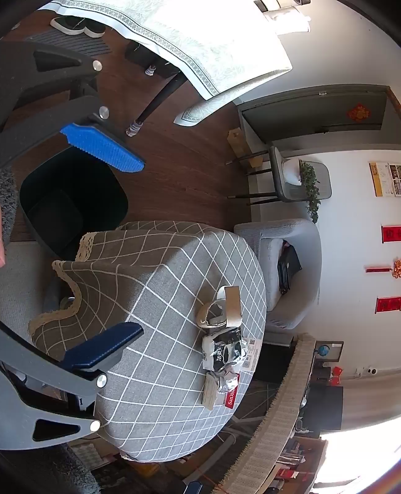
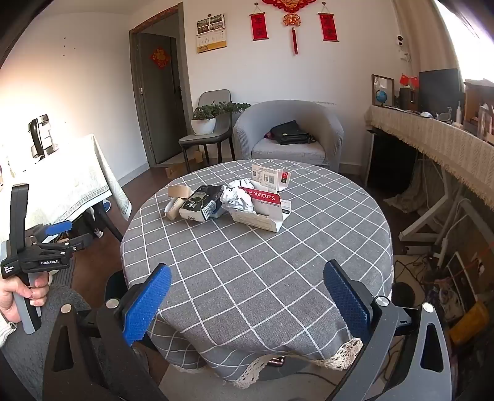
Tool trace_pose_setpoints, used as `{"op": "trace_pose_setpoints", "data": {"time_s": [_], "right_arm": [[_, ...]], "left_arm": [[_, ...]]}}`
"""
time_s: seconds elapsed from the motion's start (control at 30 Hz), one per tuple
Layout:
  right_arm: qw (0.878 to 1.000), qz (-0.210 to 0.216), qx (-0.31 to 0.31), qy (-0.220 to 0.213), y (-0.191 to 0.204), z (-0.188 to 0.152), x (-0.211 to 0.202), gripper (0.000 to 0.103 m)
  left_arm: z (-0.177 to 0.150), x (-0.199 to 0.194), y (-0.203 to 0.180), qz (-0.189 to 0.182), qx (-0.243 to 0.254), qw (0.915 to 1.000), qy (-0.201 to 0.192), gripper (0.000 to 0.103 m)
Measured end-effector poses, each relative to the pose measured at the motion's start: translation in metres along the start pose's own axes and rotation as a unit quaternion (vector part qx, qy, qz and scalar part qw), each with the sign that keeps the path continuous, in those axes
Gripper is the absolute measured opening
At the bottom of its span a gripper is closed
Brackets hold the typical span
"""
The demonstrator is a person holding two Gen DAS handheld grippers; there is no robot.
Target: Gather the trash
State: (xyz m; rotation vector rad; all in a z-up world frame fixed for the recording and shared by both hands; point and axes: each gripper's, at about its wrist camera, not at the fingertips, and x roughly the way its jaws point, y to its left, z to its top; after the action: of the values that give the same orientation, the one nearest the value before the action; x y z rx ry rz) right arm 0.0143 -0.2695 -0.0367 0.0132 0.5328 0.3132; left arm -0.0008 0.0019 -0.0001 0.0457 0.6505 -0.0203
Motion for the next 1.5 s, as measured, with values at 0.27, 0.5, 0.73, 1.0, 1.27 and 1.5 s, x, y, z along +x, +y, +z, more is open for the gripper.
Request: {"op": "trace_pose_setpoints", "data": {"time_s": [0.27,0.5,0.73,1.0,1.27,1.5], "right_arm": [[1.000,0.000,-0.001,0.000,-0.0010,0.0012,-0.0021,0.100],[1.000,-0.001,-0.003,0.000,-0.0005,0.0009,-0.0032,0.100],[1.000,-0.001,-0.004,0.001,-0.0001,0.0006,-0.0033,0.100],[1.000,-0.001,-0.005,0.001,-0.0002,0.0008,-0.0034,0.100],[1.000,-0.002,-0.011,0.003,-0.0005,0.0007,-0.0031,0.100],[1.000,-0.003,-0.014,0.004,0.0018,0.0012,-0.0034,0.100]], "left_arm": [[0.0005,0.0006,-0.0020,0.002,0.002,1.0000,0.001,0.099],[0.0003,-0.0001,-0.0032,0.002,0.003,1.0000,0.002,0.099],[0.0001,0.0005,-0.0041,0.002,0.004,1.0000,0.003,0.099],[-0.0006,0.0020,-0.0039,0.002,0.005,1.0000,0.003,0.099],[-0.0009,0.0025,-0.0041,0.002,0.005,1.0000,0.003,0.099],[-0.0012,0.0024,-0.0041,0.002,0.005,1.0000,0.003,0.099]]}}
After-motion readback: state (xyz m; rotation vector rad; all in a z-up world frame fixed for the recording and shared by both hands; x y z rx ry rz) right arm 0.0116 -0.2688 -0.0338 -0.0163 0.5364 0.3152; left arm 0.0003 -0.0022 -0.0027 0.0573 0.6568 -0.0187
